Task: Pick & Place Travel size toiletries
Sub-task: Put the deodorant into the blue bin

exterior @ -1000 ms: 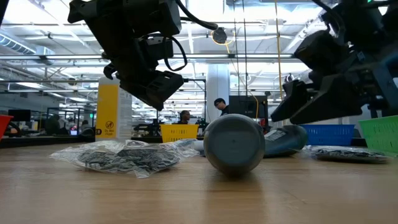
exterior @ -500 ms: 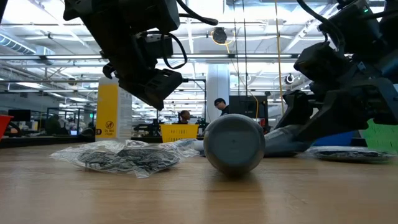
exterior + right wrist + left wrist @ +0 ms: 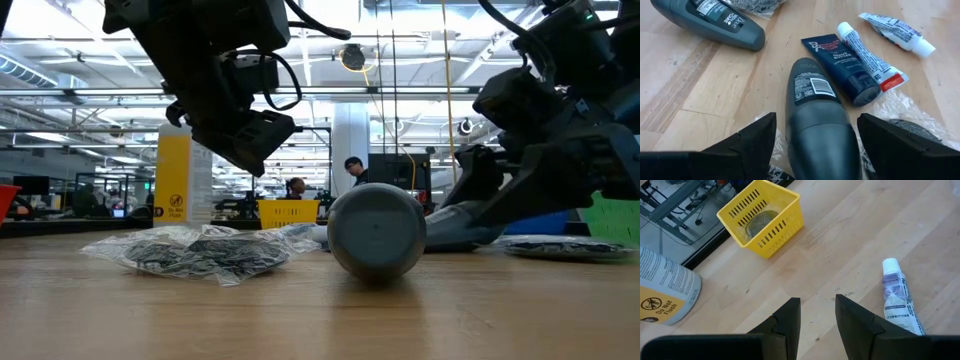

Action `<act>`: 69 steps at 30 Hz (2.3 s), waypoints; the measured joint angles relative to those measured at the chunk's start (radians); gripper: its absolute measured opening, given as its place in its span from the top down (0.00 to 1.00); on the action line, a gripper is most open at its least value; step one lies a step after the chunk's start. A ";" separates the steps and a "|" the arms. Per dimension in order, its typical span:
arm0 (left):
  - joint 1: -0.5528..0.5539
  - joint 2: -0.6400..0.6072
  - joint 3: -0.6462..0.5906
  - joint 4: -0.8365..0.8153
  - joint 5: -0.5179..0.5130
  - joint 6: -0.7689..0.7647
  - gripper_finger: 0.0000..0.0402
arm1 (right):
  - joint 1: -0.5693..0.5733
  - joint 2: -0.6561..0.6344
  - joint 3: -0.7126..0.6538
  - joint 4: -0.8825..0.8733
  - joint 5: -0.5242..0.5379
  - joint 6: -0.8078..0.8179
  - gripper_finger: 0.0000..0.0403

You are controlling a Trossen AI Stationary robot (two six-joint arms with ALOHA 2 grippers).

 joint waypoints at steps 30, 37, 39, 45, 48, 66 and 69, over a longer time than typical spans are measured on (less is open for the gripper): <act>0.000 0.000 0.000 0.007 0.001 0.001 0.70 | 0.022 -0.341 0.036 -0.408 0.261 0.084 0.51; 0.000 0.000 0.000 0.076 0.001 0.060 0.70 | -0.182 -0.485 0.308 -1.184 0.424 0.241 0.51; 0.000 0.000 0.000 0.098 0.003 0.083 0.70 | -0.274 -0.484 0.384 -1.357 0.426 0.243 0.51; 0.000 0.000 0.000 0.111 0.004 0.095 0.70 | -0.550 -0.446 0.521 -1.620 0.425 0.110 0.50; 0.000 0.000 0.000 0.111 0.004 0.095 0.70 | -0.679 -0.406 0.521 -1.614 0.423 -0.007 0.50; -0.006 0.000 0.000 0.111 0.009 0.095 0.70 | -0.983 -0.187 0.521 -1.396 0.237 -0.462 0.50; -0.006 0.000 0.000 0.111 0.010 0.095 0.70 | -1.004 -0.187 0.521 -1.403 0.238 -0.442 0.48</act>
